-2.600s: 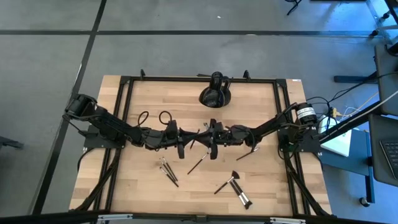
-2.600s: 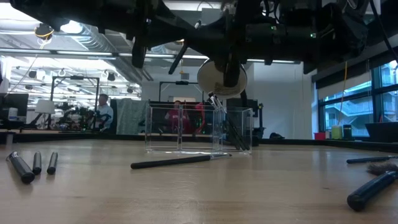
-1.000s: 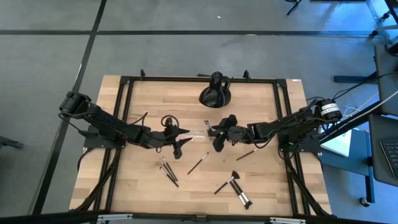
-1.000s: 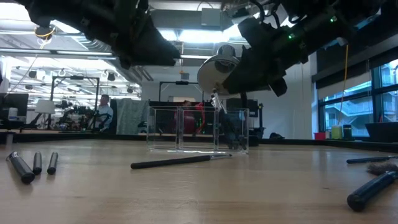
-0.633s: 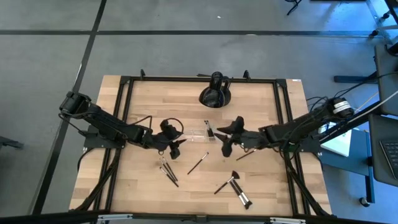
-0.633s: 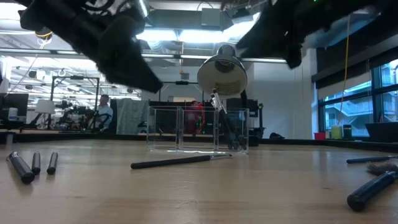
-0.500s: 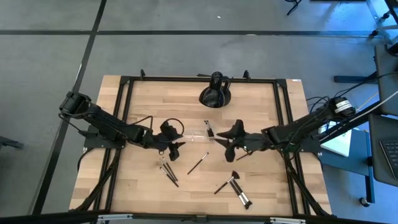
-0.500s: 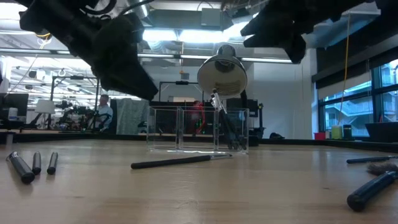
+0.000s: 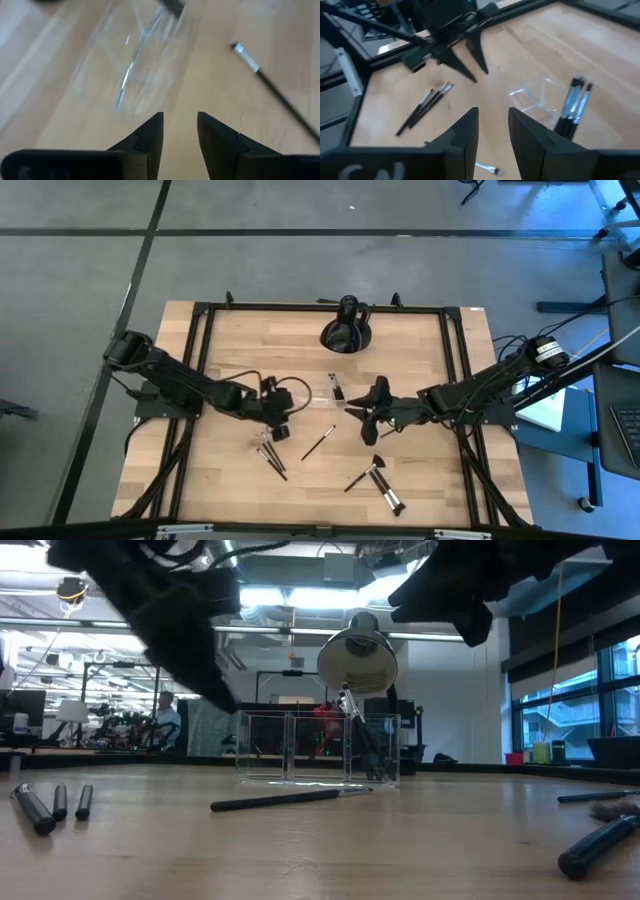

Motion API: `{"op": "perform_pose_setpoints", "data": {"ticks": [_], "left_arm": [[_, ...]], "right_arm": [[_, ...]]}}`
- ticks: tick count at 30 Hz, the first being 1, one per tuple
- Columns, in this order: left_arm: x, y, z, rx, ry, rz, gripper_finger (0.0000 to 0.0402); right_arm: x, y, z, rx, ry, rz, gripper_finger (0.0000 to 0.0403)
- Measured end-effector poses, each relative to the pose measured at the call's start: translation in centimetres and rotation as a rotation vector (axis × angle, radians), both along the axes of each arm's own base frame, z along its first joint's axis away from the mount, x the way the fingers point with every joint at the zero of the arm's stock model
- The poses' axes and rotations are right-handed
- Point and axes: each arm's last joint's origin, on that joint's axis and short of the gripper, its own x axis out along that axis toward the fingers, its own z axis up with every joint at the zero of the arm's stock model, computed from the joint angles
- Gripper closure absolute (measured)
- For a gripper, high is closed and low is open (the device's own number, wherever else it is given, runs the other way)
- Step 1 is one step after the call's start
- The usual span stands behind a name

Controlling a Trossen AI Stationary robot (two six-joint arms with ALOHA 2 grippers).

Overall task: Pick & Place Makeup Supplies
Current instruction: Put the makeup brush into the transparent organizer

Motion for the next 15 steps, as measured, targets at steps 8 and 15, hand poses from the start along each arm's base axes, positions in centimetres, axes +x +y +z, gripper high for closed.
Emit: {"op": "perform_pose_setpoints", "data": {"ticks": [8,15], "left_arm": [[2.7,-0.8,-0.2,0.019,-0.015,-0.022,0.0303],[3.3,-1.0,-0.9,-0.015,-0.044,-0.001,0.0302]], "right_arm": [[-0.2,-0.1,-0.4,-0.042,0.045,-0.001,0.0298],[-0.6,-0.6,-1.5,-0.008,0.148,-0.051,0.0298]]}}
